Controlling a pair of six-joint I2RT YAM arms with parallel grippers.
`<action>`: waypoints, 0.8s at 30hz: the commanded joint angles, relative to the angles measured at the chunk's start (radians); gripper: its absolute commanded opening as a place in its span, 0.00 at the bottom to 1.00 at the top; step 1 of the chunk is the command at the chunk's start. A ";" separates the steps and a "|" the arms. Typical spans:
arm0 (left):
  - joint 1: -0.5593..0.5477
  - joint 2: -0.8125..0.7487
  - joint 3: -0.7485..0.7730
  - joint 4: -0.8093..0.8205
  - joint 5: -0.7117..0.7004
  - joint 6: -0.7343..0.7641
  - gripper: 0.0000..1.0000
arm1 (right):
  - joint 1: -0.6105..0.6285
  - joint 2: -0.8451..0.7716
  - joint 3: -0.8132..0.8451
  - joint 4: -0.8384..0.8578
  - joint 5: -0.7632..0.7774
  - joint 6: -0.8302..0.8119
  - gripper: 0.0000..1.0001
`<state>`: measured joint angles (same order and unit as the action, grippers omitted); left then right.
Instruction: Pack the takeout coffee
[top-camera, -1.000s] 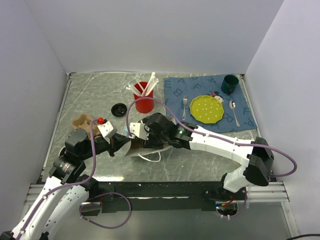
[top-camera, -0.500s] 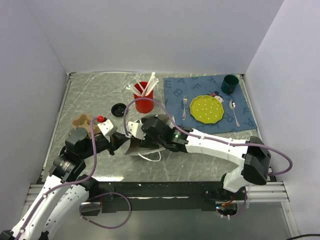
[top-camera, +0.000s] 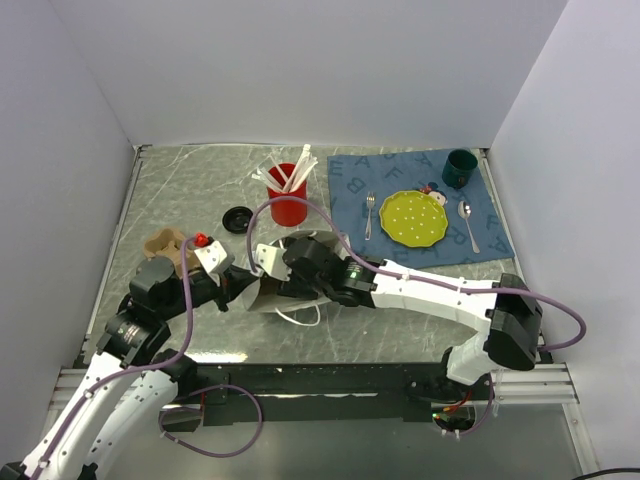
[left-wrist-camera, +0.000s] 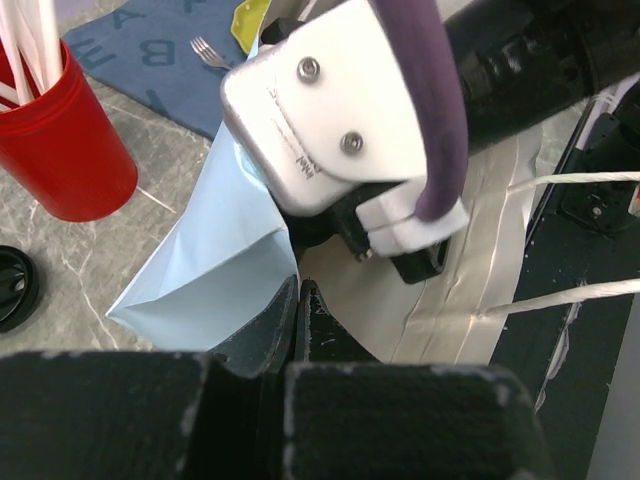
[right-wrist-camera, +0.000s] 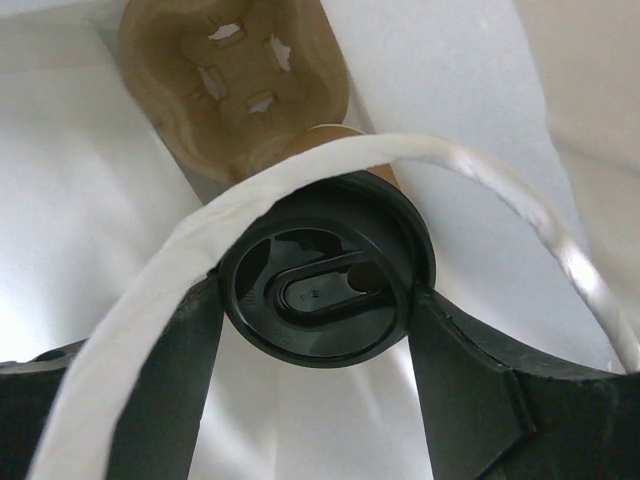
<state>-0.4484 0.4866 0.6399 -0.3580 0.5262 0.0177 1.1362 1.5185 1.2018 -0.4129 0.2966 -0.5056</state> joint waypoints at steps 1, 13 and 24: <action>-0.024 -0.031 0.014 -0.015 0.069 0.062 0.01 | -0.006 -0.075 -0.007 -0.084 -0.074 0.007 0.36; -0.030 -0.048 -0.005 0.007 0.028 0.172 0.01 | -0.006 -0.254 -0.068 -0.155 -0.089 -0.189 0.35; -0.030 -0.089 -0.039 0.099 0.090 0.134 0.01 | -0.003 -0.274 -0.103 -0.145 -0.103 -0.433 0.34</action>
<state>-0.4759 0.4213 0.6159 -0.3363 0.5648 0.1432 1.1347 1.2526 1.1046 -0.5697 0.1852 -0.8246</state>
